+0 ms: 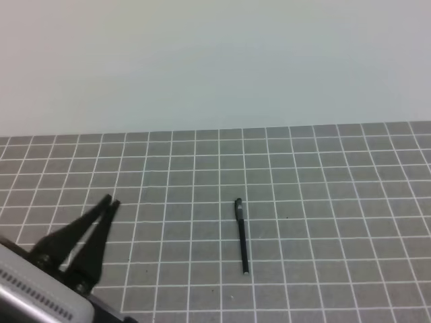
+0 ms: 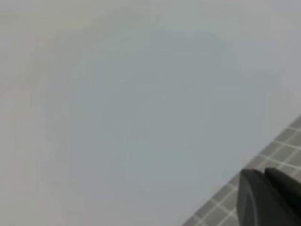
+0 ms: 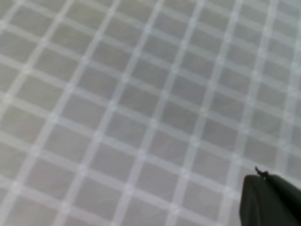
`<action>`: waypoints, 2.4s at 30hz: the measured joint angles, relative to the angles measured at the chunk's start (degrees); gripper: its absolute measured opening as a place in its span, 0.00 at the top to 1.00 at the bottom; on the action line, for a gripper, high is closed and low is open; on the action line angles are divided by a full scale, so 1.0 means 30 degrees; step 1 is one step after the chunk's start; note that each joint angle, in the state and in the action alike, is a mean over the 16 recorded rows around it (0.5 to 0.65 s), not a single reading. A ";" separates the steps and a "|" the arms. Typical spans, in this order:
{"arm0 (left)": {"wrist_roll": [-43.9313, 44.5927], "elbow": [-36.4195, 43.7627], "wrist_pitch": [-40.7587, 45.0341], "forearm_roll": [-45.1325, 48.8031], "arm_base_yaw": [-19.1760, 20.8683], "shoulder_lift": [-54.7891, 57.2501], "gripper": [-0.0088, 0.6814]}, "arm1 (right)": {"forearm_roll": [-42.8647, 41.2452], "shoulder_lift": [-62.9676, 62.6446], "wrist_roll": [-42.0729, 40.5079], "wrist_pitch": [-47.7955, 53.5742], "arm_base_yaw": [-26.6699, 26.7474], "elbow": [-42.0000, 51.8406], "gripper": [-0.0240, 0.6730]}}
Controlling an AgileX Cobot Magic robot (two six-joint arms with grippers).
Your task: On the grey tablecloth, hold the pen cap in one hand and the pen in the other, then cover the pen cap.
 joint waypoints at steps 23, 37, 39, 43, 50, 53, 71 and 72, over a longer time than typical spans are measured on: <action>-0.0277 0.0000 0.0553 0.3316 -0.0004 -0.0243 0.99 | 0.2490 0.2462 -0.1131 0.0315 -0.1763 0.0246 0.96; -0.0419 0.0000 -0.0920 0.1497 -0.0001 -0.1668 0.99 | 0.4709 0.2223 -0.4290 -0.0030 -0.5498 0.0323 0.96; -0.0446 0.0000 -0.0954 0.1046 0.0033 -0.1829 0.99 | 0.4901 0.2213 -0.4559 -0.0058 -0.6022 0.0338 0.96; -0.0488 0.0000 -0.0934 0.0263 0.0279 -0.2093 0.99 | 0.5080 0.2176 -0.4805 -0.0074 -0.6880 0.0363 0.96; -0.0491 0.0000 -0.0375 -0.0340 0.2118 -0.2622 0.99 | 0.5035 0.1993 -0.4770 -0.0088 -0.7876 0.0375 0.96; -0.0491 0.0000 0.0093 -0.0410 0.3675 -0.2853 0.99 | 0.5022 0.1911 -0.4749 -0.0088 -0.7946 0.0375 0.96; -0.0515 0.0000 0.2173 -0.5038 1.6398 -0.6011 0.99 | 0.4999 0.1064 -0.4776 -0.0091 -0.8177 0.0375 0.96; -0.0569 0.0000 0.2172 -0.5542 1.6850 -0.6360 0.99 | 0.5005 0.0854 -0.4795 -0.0094 -0.8250 0.0375 0.96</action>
